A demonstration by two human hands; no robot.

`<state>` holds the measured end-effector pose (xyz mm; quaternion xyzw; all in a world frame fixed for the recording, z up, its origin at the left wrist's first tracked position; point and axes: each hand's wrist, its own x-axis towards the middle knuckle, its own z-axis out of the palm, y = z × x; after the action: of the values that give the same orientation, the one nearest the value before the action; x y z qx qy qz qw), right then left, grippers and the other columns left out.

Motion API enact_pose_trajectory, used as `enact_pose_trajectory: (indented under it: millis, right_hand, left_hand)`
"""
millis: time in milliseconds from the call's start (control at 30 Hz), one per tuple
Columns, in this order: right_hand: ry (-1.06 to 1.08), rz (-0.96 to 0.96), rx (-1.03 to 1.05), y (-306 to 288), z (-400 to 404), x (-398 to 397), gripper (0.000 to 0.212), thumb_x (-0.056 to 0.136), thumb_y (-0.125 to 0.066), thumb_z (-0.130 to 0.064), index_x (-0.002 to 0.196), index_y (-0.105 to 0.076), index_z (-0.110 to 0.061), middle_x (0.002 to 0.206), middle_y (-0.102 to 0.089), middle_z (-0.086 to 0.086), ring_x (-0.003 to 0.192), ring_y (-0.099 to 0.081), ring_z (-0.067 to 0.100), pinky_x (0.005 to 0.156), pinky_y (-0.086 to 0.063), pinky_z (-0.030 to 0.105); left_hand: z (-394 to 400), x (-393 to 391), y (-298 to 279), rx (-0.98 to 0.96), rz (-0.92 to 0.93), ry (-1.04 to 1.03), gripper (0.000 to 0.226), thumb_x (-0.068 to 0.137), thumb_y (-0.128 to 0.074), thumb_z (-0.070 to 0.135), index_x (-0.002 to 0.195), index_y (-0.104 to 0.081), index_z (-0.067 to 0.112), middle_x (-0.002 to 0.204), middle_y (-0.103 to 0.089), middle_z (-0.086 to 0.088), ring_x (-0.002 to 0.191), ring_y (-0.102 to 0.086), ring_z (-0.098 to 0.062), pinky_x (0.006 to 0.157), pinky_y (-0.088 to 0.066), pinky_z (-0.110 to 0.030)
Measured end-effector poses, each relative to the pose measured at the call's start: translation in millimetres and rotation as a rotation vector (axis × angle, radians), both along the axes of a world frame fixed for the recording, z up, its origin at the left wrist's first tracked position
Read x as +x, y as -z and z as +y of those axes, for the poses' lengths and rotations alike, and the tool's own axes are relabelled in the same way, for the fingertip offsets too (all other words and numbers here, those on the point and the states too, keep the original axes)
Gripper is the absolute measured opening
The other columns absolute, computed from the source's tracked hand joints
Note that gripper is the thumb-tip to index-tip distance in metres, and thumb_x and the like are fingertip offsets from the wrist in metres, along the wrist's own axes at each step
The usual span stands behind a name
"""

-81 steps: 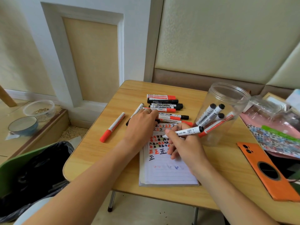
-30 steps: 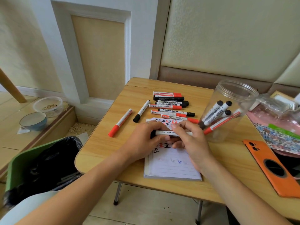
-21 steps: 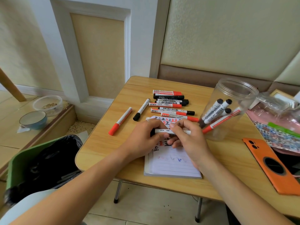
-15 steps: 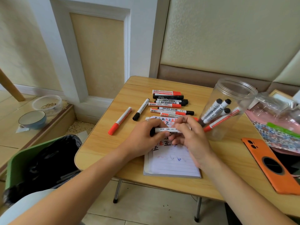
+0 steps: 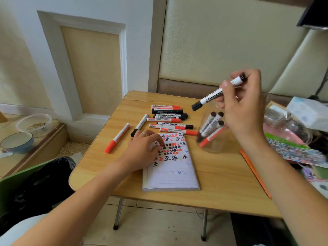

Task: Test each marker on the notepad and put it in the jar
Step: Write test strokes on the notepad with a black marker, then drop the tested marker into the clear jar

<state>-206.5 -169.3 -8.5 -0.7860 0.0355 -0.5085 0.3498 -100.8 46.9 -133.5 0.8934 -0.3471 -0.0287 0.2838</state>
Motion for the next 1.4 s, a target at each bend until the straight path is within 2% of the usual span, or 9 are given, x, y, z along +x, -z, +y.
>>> enact_pose_trajectory:
  millis: [233, 300, 433, 600, 733, 900, 1100, 1233, 1400]
  right_hand:
    - [0.288, -0.11, -0.066, -23.0, -35.5, 4.2, 0.024, 0.1, -0.053, -0.021, 0.116, -0.05, -0.002, 0.097, -0.065, 0.008, 0.078, -0.062, 0.021, 0.068, -0.046, 0.028]
    - [0.301, 0.023, -0.09, -16.8, -37.1, 9.1, 0.024, 0.1, -0.056, -0.018, 0.118, -0.049, -0.003, 0.095, -0.063, 0.006, 0.078, -0.059, 0.023, 0.063, -0.038, 0.022]
    - [0.295, 0.419, -0.202, 1.9, -36.9, 21.7, 0.017, 0.104, -0.053, -0.026, 0.113, -0.051, -0.011, 0.09, -0.065, 0.008, 0.078, -0.061, 0.031, 0.064, -0.043, 0.035]
    - [0.331, 0.813, -0.477, -1.2, -24.0, 24.3, 0.052, 0.109, -0.021, -0.049, 0.073, -0.049, -0.023, 0.092, -0.07, 0.017, 0.092, -0.065, 0.037, 0.081, -0.051, 0.043]
    - [0.389, 0.908, -0.547, -2.3, -27.5, 27.0, 0.033, 0.103, -0.044, -0.044, 0.08, -0.046, -0.021, 0.103, -0.071, 0.017, 0.102, -0.064, 0.039, 0.073, -0.042, 0.037]
    - [0.418, 0.705, -0.502, 4.7, -22.9, 25.7, 0.03, 0.1, -0.054, -0.035, 0.111, -0.06, -0.008, 0.112, -0.068, 0.017, 0.103, -0.063, 0.04, 0.079, -0.048, 0.043]
    - [0.368, 0.22, -0.808, 26.4, 0.6, 31.2, 0.014, 0.089, -0.059, -0.001, 0.103, -0.061, -0.004, 0.108, -0.059, 0.013, 0.095, -0.056, 0.028, 0.076, -0.051, 0.038]
    - [0.13, 0.516, -0.794, 43.9, 21.8, 46.4, 0.016, 0.096, -0.053, 0.001, 0.107, -0.062, -0.006, 0.096, -0.062, 0.008, 0.079, -0.057, 0.021, 0.059, -0.044, 0.029]
    - [0.15, 0.884, -0.733, 77.7, 25.8, 72.4, 0.023, 0.098, -0.056, 0.001, 0.118, -0.056, -0.01, 0.105, -0.061, 0.009, 0.084, -0.063, 0.022, 0.073, -0.058, 0.038]
  left_hand:
    - [-4.9, -2.4, 0.9, 0.02, -0.005, -0.032, 0.019, 0.101, -0.053, 0.031, 0.114, -0.062, 0.041, 0.144, -0.046, 0.003, 0.141, -0.031, -0.025, 0.111, -0.03, -0.046]
    - [-6.1, -1.4, 3.3, 0.011, -0.014, -0.031, 0.019, 0.101, -0.054, 0.03, 0.115, -0.062, 0.04, 0.143, -0.047, 0.002, 0.139, -0.032, -0.026, 0.109, -0.031, -0.043]
    - [-6.7, 0.4, 7.7, 0.006, -0.035, -0.025, 0.019, 0.101, -0.054, 0.029, 0.116, -0.062, 0.037, 0.142, -0.048, 0.002, 0.136, -0.034, -0.027, 0.107, -0.032, -0.039]
    - [-4.8, -0.7, 12.3, -0.018, -0.069, -0.023, 0.019, 0.101, -0.053, 0.03, 0.117, -0.061, 0.036, 0.14, -0.049, 0.003, 0.134, -0.035, -0.026, 0.104, -0.034, -0.04]
    - [-2.2, -0.6, 14.3, -0.042, -0.079, -0.009, 0.019, 0.101, -0.054, 0.03, 0.117, -0.062, 0.036, 0.138, -0.05, 0.003, 0.131, -0.037, -0.026, 0.106, -0.033, -0.04]
    - [1.6, 0.3, 14.5, -0.067, -0.077, 0.002, 0.019, 0.1, -0.055, 0.032, 0.116, -0.063, 0.038, 0.136, -0.05, 0.005, 0.131, -0.037, -0.023, 0.107, -0.033, -0.038]
    - [4.4, 4.7, 14.4, -0.073, -0.121, 0.034, 0.017, 0.101, -0.055, 0.033, 0.115, -0.064, 0.034, 0.134, -0.051, 0.005, 0.129, -0.039, -0.018, 0.104, -0.038, -0.036]
    - [3.5, 11.4, 15.4, -0.057, -0.147, 0.034, 0.016, 0.098, -0.059, 0.034, 0.114, -0.063, 0.034, 0.133, -0.052, 0.004, 0.128, -0.042, -0.018, 0.104, -0.042, -0.039]
    - [1.3, 13.6, 21.6, -0.065, -0.204, 0.04, 0.016, 0.098, -0.055, 0.036, 0.113, -0.059, 0.036, 0.129, -0.051, 0.006, 0.123, -0.042, -0.018, 0.099, -0.044, -0.041]
